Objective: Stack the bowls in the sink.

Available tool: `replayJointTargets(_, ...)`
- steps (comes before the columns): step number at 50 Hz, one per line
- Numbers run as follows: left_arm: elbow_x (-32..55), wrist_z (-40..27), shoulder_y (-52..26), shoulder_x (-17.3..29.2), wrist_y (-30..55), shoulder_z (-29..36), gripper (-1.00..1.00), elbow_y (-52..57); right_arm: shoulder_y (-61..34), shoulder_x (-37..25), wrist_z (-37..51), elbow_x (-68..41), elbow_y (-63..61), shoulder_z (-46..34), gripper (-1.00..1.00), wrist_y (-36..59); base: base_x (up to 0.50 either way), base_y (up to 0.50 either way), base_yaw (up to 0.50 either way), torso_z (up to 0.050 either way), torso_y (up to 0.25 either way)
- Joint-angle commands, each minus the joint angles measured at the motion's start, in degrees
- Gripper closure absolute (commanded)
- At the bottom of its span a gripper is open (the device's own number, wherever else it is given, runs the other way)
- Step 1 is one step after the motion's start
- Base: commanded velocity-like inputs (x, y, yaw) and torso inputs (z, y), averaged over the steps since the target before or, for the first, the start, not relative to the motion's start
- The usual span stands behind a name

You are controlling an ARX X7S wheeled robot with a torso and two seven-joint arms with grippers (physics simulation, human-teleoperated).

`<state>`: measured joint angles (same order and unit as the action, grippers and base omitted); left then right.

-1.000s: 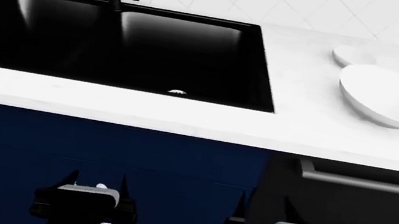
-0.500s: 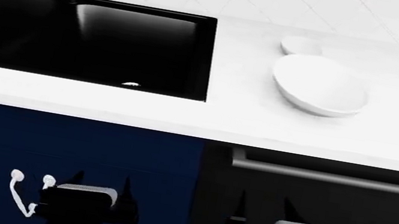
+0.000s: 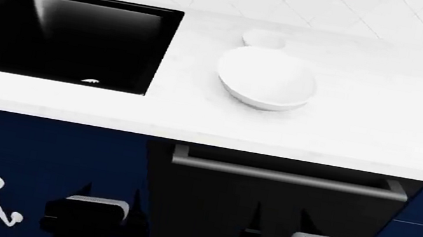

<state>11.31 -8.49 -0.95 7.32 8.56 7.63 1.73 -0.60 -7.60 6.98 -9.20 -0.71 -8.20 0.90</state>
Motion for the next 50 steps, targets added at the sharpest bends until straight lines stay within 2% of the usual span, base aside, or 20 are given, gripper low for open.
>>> replayJointTargets(1,0.0,-0.6,-0.2,0.6,0.6,1.0,-1.0,-0.2,-0.5,-0.3,0.4,-0.7,0.6,-0.4,-1.0,0.0,0.0,-0.5,0.0,0.0,0.0)
replayJointTargets(19,1.6,-1.4,-0.5,1.2,2.2,1.2,-1.0,0.7,-0.7,-0.9,1.5,-1.1,0.1,-1.0,-1.0,0.1,0.0,-0.5,0.0,0.0,0.0)
replayJointTargets(24,5.4,-1.0,-1.0,2.0,7.9,0.4,-1.0,5.6,0.0,-1.4,2.0,-2.1,-3.8,-1.2,-1.0,3.5,0.0,-0.11,0.0,0.0,0.0)
replayJointTargets(28,8.7,-2.3,-2.4,3.9,17.4,0.1,-1.0,14.1,0.2,-4.2,2.5,-1.9,-14.2,-3.5,-1.0,14.2,0.0,0.0,0.0,0.0,0.0)
replayJointTargets(34,13.1,-4.3,-6.0,7.1,30.5,-0.8,-1.0,24.5,-2.6,-6.5,3.6,-10.3,-29.9,-0.6,-1.0,30.6,0.0,0.0,0.0,0.0,0.0)
replayJointTargets(38,18.4,-5.9,-9.4,8.4,40.0,-3.4,-1.0,31.1,-7.1,-7.3,5.1,-15.6,-36.2,2.5,-1.0,39.4,0.0,0.0,0.0,0.0,0.0)
replayJointTargets(41,25.5,-7.6,-13.8,8.4,48.8,-7.7,-1.0,35.3,-11.9,-7.1,6.9,-20.7,-38.4,5.9,-1.0,46.9,0.0,0.0,0.0,0.0,0.0)
replayJointTargets(50,31.9,-9.0,-21.1,8.9,56.5,-11.8,-1.0,35.8,-20.1,-8.2,10.4,-30.1,-43.3,13.4,-1.0,59.2,0.0,0.0,0.0,0.0,0.0)
